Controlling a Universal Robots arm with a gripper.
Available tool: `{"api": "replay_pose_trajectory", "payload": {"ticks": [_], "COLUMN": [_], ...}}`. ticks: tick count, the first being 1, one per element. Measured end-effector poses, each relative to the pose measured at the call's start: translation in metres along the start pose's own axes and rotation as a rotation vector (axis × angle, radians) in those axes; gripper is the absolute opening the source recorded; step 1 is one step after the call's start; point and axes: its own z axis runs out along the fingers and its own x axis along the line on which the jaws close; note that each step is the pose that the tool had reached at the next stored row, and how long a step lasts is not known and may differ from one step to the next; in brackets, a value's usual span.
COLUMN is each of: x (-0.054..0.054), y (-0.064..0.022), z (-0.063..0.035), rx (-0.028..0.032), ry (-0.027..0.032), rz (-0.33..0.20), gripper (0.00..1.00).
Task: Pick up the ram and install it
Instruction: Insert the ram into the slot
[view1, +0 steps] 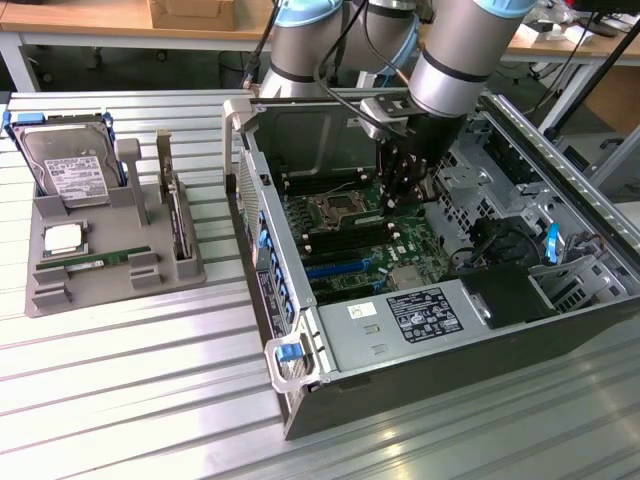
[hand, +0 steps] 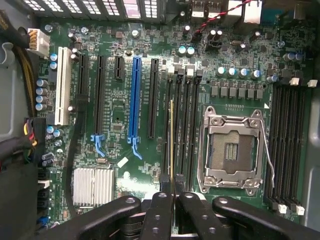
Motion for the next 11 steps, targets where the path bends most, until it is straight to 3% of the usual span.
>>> {"api": "replay_pose_trajectory", "payload": {"ticks": [11], "x": [0.001], "y": [0.023], "z": [0.015], "rx": [0.0], "ry": [0.0002], "rz": [0.016], "gripper": [0.12]}}
